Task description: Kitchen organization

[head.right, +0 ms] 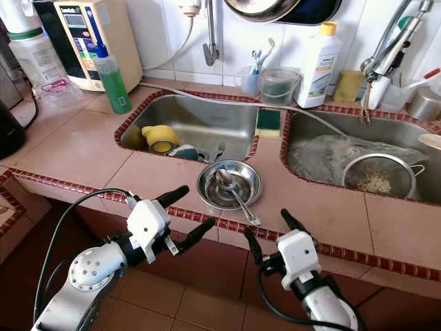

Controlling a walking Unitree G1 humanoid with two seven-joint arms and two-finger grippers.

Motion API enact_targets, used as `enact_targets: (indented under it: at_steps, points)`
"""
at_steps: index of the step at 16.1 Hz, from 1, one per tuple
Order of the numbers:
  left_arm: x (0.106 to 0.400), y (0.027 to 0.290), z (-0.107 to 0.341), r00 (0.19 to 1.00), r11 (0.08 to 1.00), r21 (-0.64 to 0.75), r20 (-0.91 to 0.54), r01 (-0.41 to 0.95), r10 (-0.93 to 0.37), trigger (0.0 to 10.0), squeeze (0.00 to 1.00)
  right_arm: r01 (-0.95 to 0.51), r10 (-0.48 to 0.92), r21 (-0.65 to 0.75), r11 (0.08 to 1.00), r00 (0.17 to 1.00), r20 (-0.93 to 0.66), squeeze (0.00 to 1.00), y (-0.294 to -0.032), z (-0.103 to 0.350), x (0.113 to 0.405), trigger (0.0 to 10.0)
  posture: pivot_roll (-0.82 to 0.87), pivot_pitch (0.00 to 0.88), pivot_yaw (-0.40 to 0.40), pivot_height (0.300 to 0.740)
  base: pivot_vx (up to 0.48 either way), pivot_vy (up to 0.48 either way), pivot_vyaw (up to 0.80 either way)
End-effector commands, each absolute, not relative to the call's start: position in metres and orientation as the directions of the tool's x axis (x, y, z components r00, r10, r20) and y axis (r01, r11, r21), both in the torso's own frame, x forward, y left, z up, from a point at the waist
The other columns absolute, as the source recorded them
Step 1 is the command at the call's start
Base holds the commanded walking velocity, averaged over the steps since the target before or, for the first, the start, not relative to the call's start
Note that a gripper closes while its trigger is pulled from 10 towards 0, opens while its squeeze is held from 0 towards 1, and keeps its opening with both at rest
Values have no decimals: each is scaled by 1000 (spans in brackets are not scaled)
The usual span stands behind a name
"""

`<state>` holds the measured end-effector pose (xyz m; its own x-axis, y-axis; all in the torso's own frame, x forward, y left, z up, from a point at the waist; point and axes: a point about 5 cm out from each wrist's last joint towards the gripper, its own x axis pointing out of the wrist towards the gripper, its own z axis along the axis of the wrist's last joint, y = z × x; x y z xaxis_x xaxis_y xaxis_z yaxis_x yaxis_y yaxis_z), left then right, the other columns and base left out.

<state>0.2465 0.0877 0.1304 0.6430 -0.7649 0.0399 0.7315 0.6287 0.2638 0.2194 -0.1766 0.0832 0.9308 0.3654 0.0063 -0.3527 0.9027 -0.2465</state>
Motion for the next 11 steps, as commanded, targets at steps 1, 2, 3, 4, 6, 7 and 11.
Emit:
enact_targets:
  at_steps: [1, 2, 3, 4, 6, 7, 11]
  points:
    - [246, 87, 137, 634, 622, 280, 57, 732, -772, 10000, 0, -341, 357, -262, 903, 934, 15, 0, -178, 84, 221, 10000, -192, 60, 47, 740, 0, 0, 0]
    - [246, 87, 136, 634, 622, 280, 58, 731, -771, 10000, 0, -338, 355, -266, 903, 935, 16, 0, -178, 84, 223, 10000, -190, 57, 47, 740, 0, 0, 0]
    - [246, 86, 137, 634, 622, 280, 58, 731, -771, 10000, 0, -337, 354, -272, 901, 935, 18, 0, -178, 85, 225, 10000, -187, 57, 43, 740, 0, 0, 0]
    - [245, 86, 137, 635, 624, 279, 59, 730, -770, 10000, 0, -342, 362, -288, 894, 932, 18, 0, -176, 85, 227, 10000, -187, 57, 43, 740, 0, 0, 0]
    - [245, 84, 137, 636, 625, 281, 61, 729, -769, 10000, 0, -356, 383, -345, 868, 924, 10, 0, -174, 85, 235, 10000, -180, 49, 38, 740, 0, 0, 0]
    - [245, 84, 137, 637, 626, 281, 61, 728, -768, 10000, 0, -363, 393, -371, 855, 920, 6, 0, -174, 86, 237, 10000, -178, 48, 36, 740, 0, 0, 0]
    - [245, 83, 137, 644, 634, 284, 69, 719, -762, 10000, 0, -391, 437, -445, 805, 899, 1, 0, -172, 91, 249, 10000, -169, 41, 24, 740, 0, 0, 0]
